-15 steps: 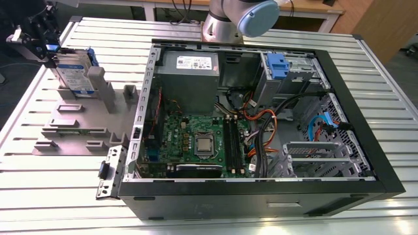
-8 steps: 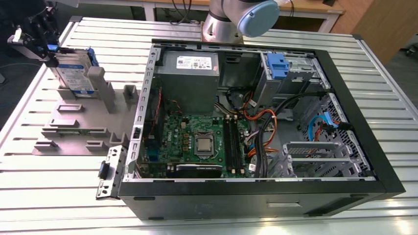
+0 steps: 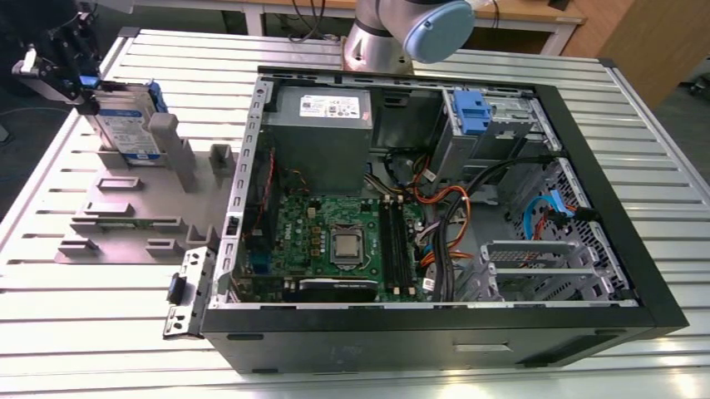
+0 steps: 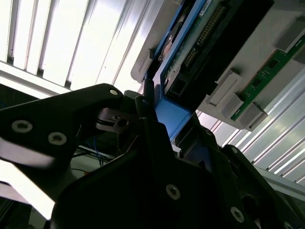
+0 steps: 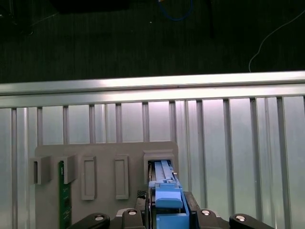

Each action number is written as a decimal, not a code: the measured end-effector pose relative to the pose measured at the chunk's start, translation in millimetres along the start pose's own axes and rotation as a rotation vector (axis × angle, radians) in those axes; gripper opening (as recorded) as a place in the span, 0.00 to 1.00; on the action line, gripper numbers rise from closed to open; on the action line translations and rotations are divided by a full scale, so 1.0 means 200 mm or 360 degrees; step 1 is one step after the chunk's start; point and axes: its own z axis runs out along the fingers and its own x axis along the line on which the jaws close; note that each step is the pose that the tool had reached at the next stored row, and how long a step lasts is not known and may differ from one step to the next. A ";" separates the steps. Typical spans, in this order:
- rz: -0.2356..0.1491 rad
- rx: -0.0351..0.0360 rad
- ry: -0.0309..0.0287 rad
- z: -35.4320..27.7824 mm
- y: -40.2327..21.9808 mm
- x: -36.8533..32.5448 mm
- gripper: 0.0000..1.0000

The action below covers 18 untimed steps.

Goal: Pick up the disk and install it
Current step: 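Pick up the disk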

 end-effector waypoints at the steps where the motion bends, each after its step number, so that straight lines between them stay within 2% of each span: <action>1: 0.0000 0.0000 0.00000 0.000 0.000 0.003 0.42; 18: 0.0000 0.0000 -0.00011 0.002 0.000 -0.002 0.42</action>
